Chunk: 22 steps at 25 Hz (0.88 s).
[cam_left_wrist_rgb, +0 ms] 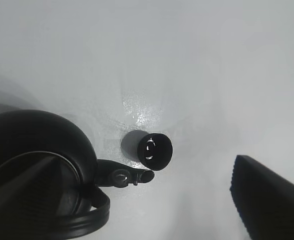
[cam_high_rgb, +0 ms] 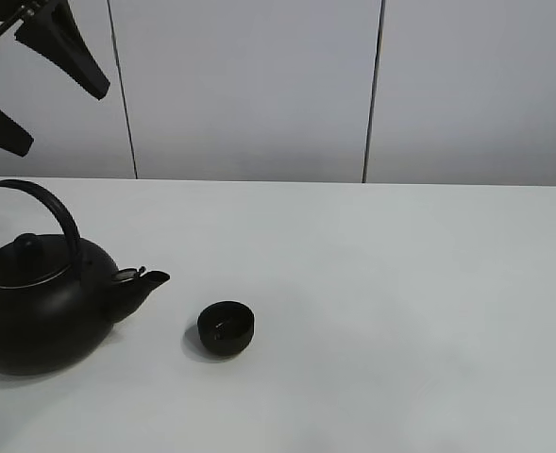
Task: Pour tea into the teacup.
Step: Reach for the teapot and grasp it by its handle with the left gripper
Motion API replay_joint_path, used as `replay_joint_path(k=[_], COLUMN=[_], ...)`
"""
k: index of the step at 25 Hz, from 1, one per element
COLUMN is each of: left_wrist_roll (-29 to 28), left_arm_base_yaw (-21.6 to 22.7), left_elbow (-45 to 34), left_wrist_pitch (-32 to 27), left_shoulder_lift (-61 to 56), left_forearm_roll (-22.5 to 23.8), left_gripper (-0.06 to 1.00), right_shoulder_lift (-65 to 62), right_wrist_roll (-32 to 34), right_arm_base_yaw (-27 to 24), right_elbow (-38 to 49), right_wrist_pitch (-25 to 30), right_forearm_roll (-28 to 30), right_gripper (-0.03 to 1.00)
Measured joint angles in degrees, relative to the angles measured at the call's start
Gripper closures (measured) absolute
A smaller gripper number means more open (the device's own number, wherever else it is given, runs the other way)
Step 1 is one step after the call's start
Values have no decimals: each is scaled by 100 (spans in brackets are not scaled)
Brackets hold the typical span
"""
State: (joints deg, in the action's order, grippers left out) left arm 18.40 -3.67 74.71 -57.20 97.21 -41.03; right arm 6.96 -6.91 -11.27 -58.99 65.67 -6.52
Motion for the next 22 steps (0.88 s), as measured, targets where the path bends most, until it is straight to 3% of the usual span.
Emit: replay_joint_path(k=[4, 9, 15, 22], left_wrist_roll=[0, 0, 0, 0], left_arm_base_yaw=[0, 0, 0, 0], left_elbow=[0, 0, 0, 0], left_wrist_pitch=[0, 0, 0, 0], left_shoulder_lift=[0, 0, 0, 0], left_forearm_roll=[0, 0, 0, 0], left_gripper=[29, 29, 29, 29], right_shoulder_lift=[-585, -696, -696, -696], right_wrist_roll=[26, 205, 400, 540], right_arm_base_yaw=[56, 476, 815, 1019], right_elbow=[1385, 2562, 3038, 3213], right_wrist_pitch=[-48, -235, -485, -383], right_forearm_roll=[29, 316, 520, 652], right_gripper=[43, 43, 43, 43])
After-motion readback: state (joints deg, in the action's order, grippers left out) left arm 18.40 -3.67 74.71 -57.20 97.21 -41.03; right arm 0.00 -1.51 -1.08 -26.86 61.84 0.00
